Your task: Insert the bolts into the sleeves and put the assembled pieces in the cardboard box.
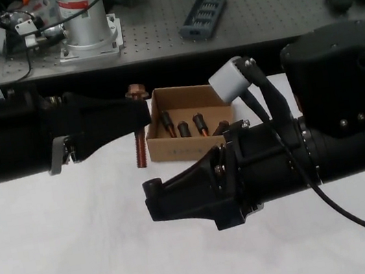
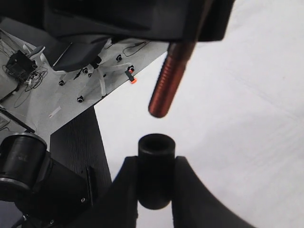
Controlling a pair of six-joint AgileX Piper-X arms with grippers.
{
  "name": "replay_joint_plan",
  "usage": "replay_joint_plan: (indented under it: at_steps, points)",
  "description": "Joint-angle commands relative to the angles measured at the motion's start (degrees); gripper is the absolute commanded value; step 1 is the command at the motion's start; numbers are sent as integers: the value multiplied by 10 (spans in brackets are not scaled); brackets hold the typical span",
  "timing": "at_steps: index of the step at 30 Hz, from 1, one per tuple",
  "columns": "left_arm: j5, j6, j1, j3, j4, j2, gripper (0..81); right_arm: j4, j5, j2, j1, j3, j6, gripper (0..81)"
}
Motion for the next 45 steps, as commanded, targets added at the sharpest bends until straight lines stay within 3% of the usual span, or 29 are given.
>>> replay_joint_plan:
  at_steps: [1, 45]
  points:
    - [-3, -4, -4, -7, -16, -2, 6, -6, -10, 2, 1, -4, 0, 19]
    - [-29, -12, -4, -6, -25, -5, 6, -24, 18, 21, -7, -15, 27, 19]
